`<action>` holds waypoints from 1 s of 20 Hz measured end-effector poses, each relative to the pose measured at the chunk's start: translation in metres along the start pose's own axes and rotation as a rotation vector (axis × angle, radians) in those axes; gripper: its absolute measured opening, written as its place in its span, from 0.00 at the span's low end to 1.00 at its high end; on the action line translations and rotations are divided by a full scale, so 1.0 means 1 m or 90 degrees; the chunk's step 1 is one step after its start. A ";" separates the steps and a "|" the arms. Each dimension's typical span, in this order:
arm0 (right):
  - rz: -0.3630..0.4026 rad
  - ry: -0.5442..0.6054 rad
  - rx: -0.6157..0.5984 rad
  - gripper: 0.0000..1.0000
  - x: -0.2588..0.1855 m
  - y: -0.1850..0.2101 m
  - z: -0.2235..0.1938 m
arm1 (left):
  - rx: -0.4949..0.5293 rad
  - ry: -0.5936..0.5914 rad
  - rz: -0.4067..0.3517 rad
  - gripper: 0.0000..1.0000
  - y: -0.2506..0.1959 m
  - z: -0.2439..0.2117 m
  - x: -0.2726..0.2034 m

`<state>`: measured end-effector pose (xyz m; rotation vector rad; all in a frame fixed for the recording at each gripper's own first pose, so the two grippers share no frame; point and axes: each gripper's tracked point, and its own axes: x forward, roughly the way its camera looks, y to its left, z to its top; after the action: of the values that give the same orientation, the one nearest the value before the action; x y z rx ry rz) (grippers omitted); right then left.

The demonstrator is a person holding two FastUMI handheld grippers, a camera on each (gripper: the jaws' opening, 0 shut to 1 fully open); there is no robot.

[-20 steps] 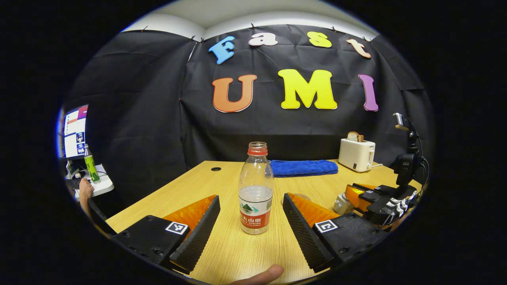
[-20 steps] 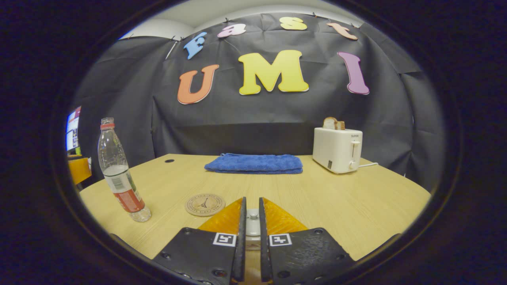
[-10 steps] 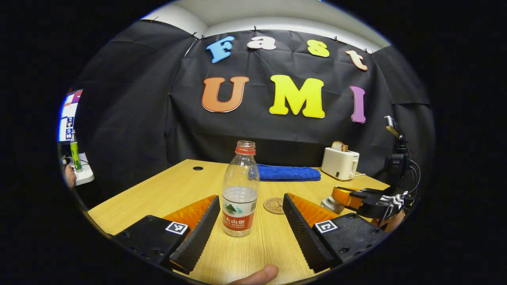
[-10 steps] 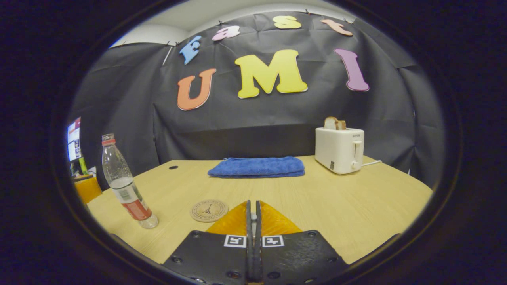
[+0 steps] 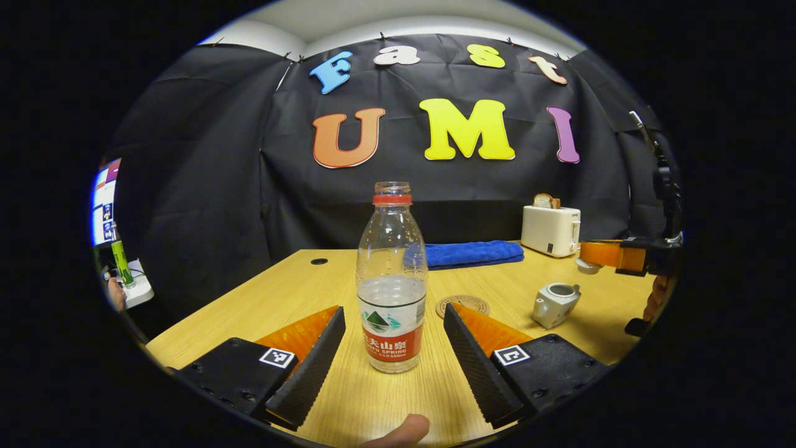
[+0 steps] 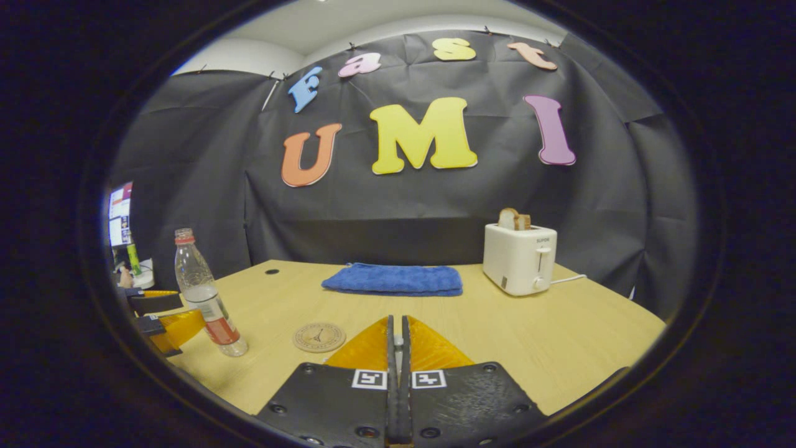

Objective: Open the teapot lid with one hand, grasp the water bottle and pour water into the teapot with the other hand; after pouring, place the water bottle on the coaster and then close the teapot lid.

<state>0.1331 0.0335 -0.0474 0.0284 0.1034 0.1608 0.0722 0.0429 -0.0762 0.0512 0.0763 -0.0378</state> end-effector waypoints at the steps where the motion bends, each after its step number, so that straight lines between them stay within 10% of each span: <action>1: -0.005 -0.003 -0.005 0.00 -0.003 -0.004 0.002 | 0.006 -0.004 -0.004 1.00 -0.001 -0.001 0.006; 12: -0.048 -0.010 -0.004 0.00 -0.033 -0.041 -0.004 | -0.010 0.009 -0.026 0.78 -0.015 -0.003 0.036; 20: -0.084 0.006 0.015 0.00 -0.048 -0.083 -0.019 | 0.219 0.014 0.032 0.77 -0.023 0.031 0.025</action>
<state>0.0974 -0.0560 -0.0641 0.0442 0.1168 0.0276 0.0989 0.0174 -0.0485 0.3977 0.0892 0.0002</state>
